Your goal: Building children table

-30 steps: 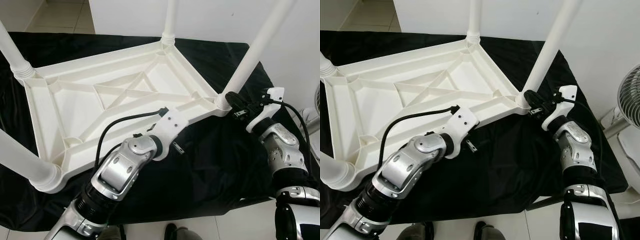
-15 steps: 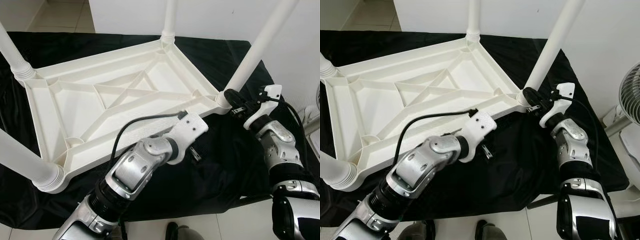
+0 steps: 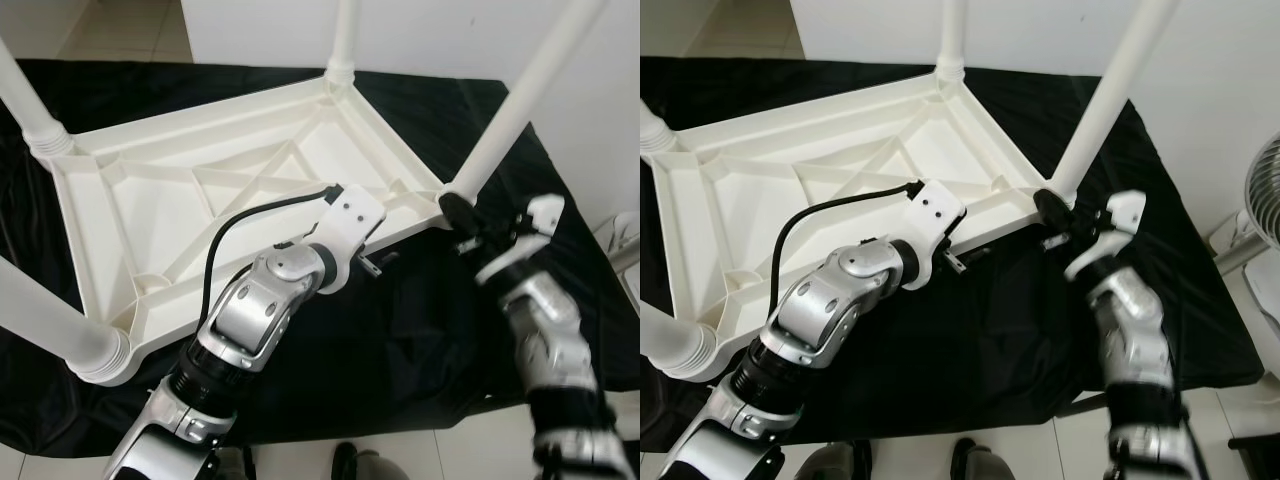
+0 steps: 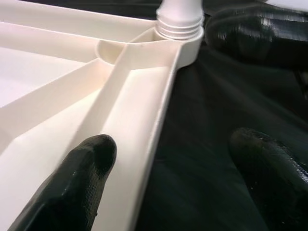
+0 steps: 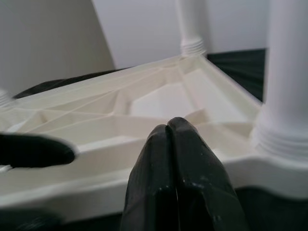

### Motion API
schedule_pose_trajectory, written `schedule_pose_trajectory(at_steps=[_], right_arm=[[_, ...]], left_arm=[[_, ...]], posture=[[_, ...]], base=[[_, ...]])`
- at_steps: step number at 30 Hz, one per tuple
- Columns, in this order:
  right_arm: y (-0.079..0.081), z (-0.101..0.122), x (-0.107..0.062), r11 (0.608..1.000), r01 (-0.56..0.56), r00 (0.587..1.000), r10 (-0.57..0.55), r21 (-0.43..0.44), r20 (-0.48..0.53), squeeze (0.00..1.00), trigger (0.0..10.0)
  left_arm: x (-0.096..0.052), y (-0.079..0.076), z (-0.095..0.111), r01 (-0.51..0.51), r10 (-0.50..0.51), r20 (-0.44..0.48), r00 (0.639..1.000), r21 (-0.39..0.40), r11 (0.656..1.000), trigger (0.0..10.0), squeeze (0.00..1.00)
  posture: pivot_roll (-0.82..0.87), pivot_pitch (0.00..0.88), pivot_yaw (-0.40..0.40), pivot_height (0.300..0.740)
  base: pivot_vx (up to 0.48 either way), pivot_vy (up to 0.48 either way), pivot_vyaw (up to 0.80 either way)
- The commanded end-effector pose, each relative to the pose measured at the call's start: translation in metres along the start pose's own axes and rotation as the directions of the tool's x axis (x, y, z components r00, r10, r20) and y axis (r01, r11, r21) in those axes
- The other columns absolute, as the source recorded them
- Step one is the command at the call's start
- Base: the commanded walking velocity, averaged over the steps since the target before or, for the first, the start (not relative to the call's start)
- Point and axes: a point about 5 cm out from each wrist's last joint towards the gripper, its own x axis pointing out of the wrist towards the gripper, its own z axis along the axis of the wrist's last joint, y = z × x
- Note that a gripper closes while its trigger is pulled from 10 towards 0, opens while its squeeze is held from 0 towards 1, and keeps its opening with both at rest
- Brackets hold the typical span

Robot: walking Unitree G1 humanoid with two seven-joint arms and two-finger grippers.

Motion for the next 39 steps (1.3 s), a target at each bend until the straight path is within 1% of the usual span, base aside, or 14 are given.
schedule_pose_trajectory(at_steps=[1, 4, 5, 7, 8, 9, 12, 21, 27, 28, 29, 35, 38, 39], right_arm=[[-0.001, 0.009, -0.004, 0.999, 0.026, 0.999, -0.025, -0.02, 0.023, 0.0, 10.0], [0.005, 0.01, -0.016, 0.993, 0.113, 0.993, -0.113, -0.011, 0.041, 0.0, 10.0], [0.005, 0.01, -0.016, 0.993, 0.113, 0.993, -0.113, -0.011, 0.041, 0.0, 10.0], [0.011, 0.014, -0.031, 0.968, 0.25, 0.967, -0.248, -0.025, 0.059, 0.0, 10.0], [0.011, 0.014, -0.031, 0.968, 0.25, 0.967, -0.248, -0.025, 0.059, 0.0, 10.0], [0.015, 0.015, -0.037, 0.954, 0.298, 0.953, -0.296, -0.041, 0.058, 0.0, 10.0], [0.022, 0.016, -0.046, 0.932, 0.36, 0.933, -0.359, -0.046, 0.041, 0.0, 10.0], [0.034, 0.007, -0.061, 0.868, 0.495, 0.868, -0.496, -0.032, -0.015, 0.0, 10.0], [0.04, 0.005, -0.062, 0.853, 0.521, 0.852, -0.522, -0.025, -0.033, 0.0, 10.0], [0.041, 0.005, -0.063, 0.851, 0.525, 0.85, -0.526, -0.025, -0.034, 0.0, 10.0], [0.043, 0.006, -0.063, 0.847, 0.532, 0.846, -0.532, -0.025, -0.037, 0.0, 10.0], [0.05, 0.006, -0.062, 0.827, 0.562, 0.826, -0.562, -0.004, -0.043, 0.0, 10.0], [0.051, 0.006, -0.062, 0.822, 0.57, 0.821, -0.569, -0.001, -0.044, 0.0, 10.0], [0.052, 0.006, -0.061, 0.818, 0.576, 0.817, -0.575, 0.0, -0.045, 0.0, 10.0]], left_arm=[[0.002, 0.0, -0.001, -0.059, 0.059, 0.0, 0.998, -0.001, 0.998, 10.0, 0.0], [0.006, 0.002, -0.004, -0.064, 0.063, -0.008, 0.998, -0.008, 0.998, 10.0, 0.0], [0.006, 0.002, -0.004, -0.064, 0.063, -0.008, 0.998, -0.008, 0.998, 10.0, 0.0], [0.01, 0.004, -0.005, -0.076, 0.075, -0.015, 0.997, -0.018, 0.997, 10.0, 0.0], [0.01, 0.004, -0.005, -0.076, 0.075, -0.015, 0.997, -0.018, 0.997, 10.0, 0.0], [0.012, 0.005, -0.005, -0.08, 0.079, -0.016, 0.997, -0.025, 0.996, 10.0, 0.0], [0.016, 0.007, -0.006, -0.086, 0.086, -0.02, 0.996, -0.032, 0.996, 10.0, 0.0], [0.028, 0.013, -0.015, -0.118, 0.115, -0.053, 0.992, -0.066, 0.991, 10.0, 0.0], [0.034, 0.015, -0.022, -0.137, 0.132, -0.07, 0.989, -0.075, 0.988, 10.0, 0.0], [0.036, 0.017, -0.022, -0.155, 0.15, -0.068, 0.986, -0.092, 0.984, 3.6, 0.0], [0.037, 0.019, -0.022, -0.167, 0.16, -0.063, 0.985, -0.11, 0.98, 0.0, 0.0], [0.042, 0.031, -0.019, -0.289, 0.285, -0.046, 0.957, -0.183, 0.94, 0.0, 0.0], [0.043, 0.034, -0.018, -0.309, 0.307, -0.041, 0.951, -0.205, 0.929, 0.0, 0.0], [0.043, 0.038, -0.015, -0.342, 0.343, -0.03, 0.939, -0.209, 0.916, 0.0, 0.0]], posture=[[0.04, 0.178, -0.048, 0.74], [0.03, 0.175, -0.049, 0.74], [0.03, 0.175, -0.049, 0.74], [0.01, 0.175, -0.043, 0.74], [0.01, 0.175, -0.043, 0.74], [0.0, 0.179, -0.041, 0.74], [-0.01, 0.18, -0.039, 0.74], [-0.04, 0.184, -0.03, 0.74], [-0.04, 0.181, -0.02, 0.74], [-0.05, 0.178, -0.016, 0.74], [-0.05, 0.177, -0.016, 0.74], [-0.06, 0.177, -0.013, 0.74], [-0.06, 0.177, -0.013, 0.74], [-0.06, 0.177, -0.015, 0.74]], base=[[0.0, 0.0, 0.0], [0.0, 0.0, 0.0], [0.0, 0.0, 0.0], [0.0, 0.0, 0.0], [0.0, 0.0, 0.0], [0.0, 0.0, 0.0], [0.0, 0.0, 0.0], [0.0, 0.0, 0.0], [0.0, 0.0, 0.0], [0.0, 0.0, 0.0], [0.0, 0.0, 0.0], [0.0, 0.0, 0.0], [0.0, 0.0, 0.0], [0.0, 0.0, 0.0]])
